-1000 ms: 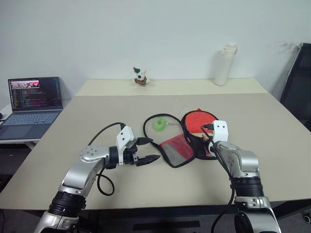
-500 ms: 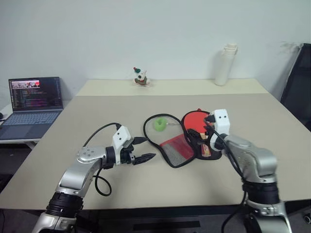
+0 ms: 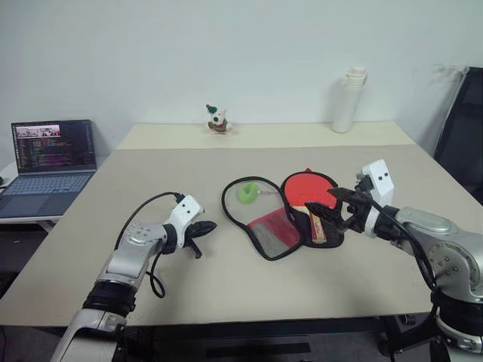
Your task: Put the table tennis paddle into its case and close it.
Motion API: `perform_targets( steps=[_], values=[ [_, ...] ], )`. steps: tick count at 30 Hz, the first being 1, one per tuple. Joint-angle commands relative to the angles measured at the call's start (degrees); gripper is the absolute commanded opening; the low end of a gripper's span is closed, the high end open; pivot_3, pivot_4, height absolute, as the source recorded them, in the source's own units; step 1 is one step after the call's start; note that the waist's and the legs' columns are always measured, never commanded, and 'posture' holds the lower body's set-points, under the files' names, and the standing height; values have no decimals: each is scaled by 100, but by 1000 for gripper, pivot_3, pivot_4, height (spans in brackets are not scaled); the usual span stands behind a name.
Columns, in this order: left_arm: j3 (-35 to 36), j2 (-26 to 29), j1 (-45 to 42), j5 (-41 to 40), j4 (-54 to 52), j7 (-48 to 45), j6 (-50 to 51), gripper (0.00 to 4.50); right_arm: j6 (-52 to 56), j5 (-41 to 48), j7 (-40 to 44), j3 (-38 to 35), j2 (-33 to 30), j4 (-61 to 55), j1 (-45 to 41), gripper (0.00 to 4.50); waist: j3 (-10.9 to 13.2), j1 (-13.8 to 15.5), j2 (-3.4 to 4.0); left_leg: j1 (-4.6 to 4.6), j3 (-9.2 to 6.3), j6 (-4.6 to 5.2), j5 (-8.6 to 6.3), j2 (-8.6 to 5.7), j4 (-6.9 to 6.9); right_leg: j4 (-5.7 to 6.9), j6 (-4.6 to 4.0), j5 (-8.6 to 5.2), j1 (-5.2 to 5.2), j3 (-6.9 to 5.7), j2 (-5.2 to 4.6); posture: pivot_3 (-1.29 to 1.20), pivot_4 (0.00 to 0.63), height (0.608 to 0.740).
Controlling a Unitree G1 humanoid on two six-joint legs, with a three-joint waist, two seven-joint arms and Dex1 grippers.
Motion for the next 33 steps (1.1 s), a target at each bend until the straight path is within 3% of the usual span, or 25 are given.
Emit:
perform_targets(
  steps=[1,11,16,24,33],
  values=[
    [-110,-120,-312,336,474,268,-413,84,-82,95,-18,-71,-153,-198,-19,4500,0,1,-1,0,1,0,0,-1,0,-1,0,0,0,1,0,0,150,740],
    [-110,-1226,-1253,510,2327,644,-1328,84,-205,28,-76,-36,-308,-156,69,4500,-4,171,-7,0,-3,0,0,-10,11,-1,5,3,9,-4,-8,0,150,740],
    [-107,-1523,-1759,588,2861,589,-1642,84,-192,90,-70,-124,-440,-228,185,4500,-4,194,-9,-12,-5,0,0,-17,11,-11,10,5,8,-8,-12,0,150,740],
    [-2,-2186,-2773,373,2778,233,-1720,84,-21,477,402,-1017,-1404,-262,836,4500,-2,186,-12,-69,-13,1,-1,-15,12,-61,14,18,-9,-34,-8,0,150,740],
    [239,-3344,-4265,387,4115,935,-2066,84,-32,389,344,-1791,-2062,55,1307,4500,1,158,-17,-72,-2,19,-11,-24,16,-75,28,16,-9,-27,-7,0,150,740]
  ],
)
